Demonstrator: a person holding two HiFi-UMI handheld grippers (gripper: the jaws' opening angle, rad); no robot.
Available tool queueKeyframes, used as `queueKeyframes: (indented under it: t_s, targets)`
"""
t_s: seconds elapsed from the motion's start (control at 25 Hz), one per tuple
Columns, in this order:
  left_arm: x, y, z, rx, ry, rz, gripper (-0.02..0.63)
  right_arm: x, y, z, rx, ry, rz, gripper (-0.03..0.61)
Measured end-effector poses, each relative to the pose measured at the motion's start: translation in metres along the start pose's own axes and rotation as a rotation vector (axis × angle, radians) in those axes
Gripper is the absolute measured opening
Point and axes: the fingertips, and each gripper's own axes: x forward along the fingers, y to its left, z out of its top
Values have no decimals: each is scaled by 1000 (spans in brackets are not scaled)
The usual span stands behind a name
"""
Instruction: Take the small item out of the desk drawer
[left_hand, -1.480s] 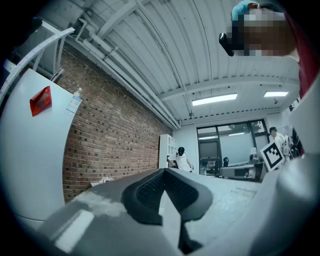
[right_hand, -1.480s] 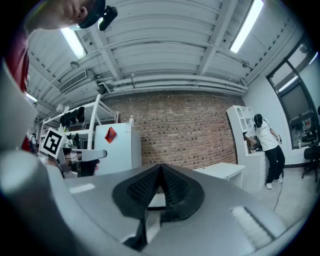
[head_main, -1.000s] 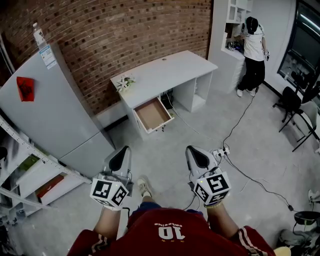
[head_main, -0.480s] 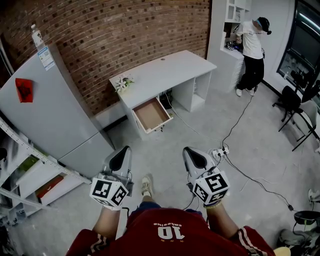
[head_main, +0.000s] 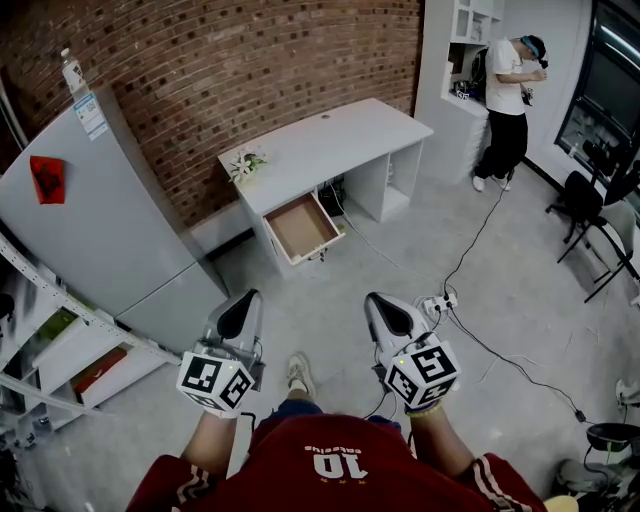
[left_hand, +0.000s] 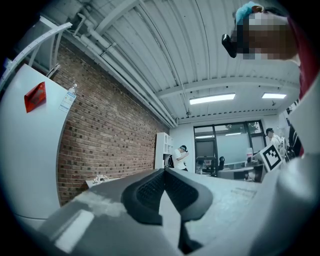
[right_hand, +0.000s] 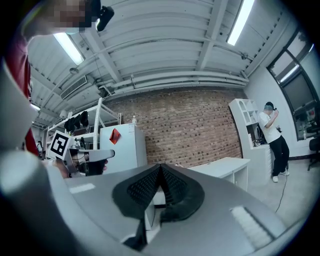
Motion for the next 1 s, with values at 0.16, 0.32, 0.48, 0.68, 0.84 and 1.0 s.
queueKeyframes:
  t_s: [0.16, 0.32, 0.48, 0.68, 0.84, 1.0]
  targets:
    - [2, 0, -5, 2, 20, -9, 3, 3, 0, -5, 16, 4, -4, 2]
    - [6, 6, -6, -2, 31, -6, 3, 6, 1, -9, 29, 16, 1, 2]
    - [10, 15, -10, -1, 34, 2, 3, 14, -4, -15, 28, 28, -8, 2]
    - [11, 43, -15, 4, 43, 27, 3, 36, -2, -19, 20, 50, -3, 2]
    - [19, 70, -14, -8, 31, 57, 3, 59, -4, -18, 8, 62, 8, 2]
    - [35, 94, -15, -3, 33, 62, 3, 88, -13, -18, -16, 73, 8, 2]
